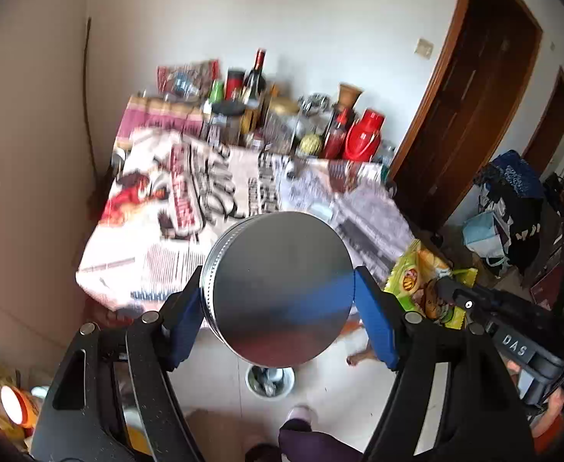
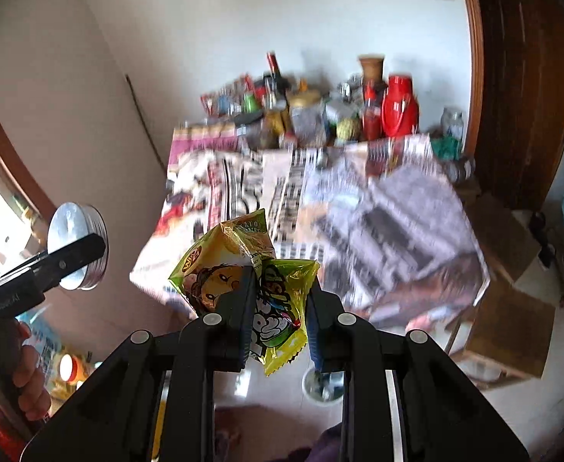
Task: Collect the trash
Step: 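Carry the silver tin and snack packet with both tools over the white bucket, then open the right tool to drop the snack packet while the left tool drops the tin, then move both open tools back up to the table, then grasp the small dark bottle with the left tool while the right tool grasps the clear plastic container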
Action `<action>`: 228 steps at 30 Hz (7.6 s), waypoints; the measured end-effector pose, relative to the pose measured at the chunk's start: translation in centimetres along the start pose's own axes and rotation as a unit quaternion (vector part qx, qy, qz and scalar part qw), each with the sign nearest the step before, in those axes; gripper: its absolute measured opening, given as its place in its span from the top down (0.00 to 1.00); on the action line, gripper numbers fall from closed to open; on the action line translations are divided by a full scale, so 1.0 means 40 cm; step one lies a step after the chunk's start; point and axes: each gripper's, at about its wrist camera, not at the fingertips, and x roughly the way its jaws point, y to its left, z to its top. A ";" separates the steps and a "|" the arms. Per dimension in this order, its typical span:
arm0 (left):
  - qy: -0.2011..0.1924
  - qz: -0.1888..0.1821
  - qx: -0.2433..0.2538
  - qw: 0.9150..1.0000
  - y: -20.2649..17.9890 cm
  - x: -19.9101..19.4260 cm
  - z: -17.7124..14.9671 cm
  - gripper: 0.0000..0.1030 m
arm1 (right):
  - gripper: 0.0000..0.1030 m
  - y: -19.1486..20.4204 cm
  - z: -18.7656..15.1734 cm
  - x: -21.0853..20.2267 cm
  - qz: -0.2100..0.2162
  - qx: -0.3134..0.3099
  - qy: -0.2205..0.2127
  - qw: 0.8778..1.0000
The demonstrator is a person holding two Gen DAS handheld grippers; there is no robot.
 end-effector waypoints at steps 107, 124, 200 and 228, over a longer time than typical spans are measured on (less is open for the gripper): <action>0.213 -0.037 0.000 0.976 0.110 1.269 -1.058 0.29 | 0.75 -0.536 -0.802 1.013 0.060 0.034 0.251 0.966; 0.203 -0.066 0.070 0.975 0.069 1.286 -1.043 0.29 | 0.61 -0.422 -0.798 1.174 0.143 -0.045 0.332 0.931; -0.080 0.002 0.049 0.996 -0.172 0.196 0.342 0.29 | 0.42 -0.127 0.300 0.023 -0.052 -0.057 -0.061 0.995; 0.159 -0.024 0.076 0.984 -0.084 1.047 0.550 0.45 | 0.42 -0.398 0.395 0.666 -0.073 0.086 0.151 0.982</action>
